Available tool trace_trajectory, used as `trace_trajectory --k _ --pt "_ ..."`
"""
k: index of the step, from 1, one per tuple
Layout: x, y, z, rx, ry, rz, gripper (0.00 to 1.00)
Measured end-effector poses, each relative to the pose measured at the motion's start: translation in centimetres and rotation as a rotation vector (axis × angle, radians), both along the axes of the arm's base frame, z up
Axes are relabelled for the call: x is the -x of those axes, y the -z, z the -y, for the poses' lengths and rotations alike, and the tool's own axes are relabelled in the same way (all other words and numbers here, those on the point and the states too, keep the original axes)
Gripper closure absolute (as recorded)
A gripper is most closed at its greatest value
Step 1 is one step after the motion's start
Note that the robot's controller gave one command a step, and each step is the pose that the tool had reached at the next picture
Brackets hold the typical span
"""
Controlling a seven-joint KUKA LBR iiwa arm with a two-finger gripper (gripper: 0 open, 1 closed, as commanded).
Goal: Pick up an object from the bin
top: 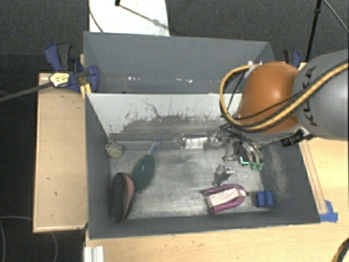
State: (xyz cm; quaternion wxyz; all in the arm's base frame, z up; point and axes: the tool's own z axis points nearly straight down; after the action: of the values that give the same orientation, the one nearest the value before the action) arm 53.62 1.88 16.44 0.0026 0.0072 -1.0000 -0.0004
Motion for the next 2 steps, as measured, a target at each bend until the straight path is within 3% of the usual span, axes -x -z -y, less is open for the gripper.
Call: trace_trajectory --k 1,2 --pt "3.02 7.21 2.96 -0.002 -0.302 0.018 0.00" --pt "3.20 8.03 2.04 -0.009 -0.775 0.026 0.00"
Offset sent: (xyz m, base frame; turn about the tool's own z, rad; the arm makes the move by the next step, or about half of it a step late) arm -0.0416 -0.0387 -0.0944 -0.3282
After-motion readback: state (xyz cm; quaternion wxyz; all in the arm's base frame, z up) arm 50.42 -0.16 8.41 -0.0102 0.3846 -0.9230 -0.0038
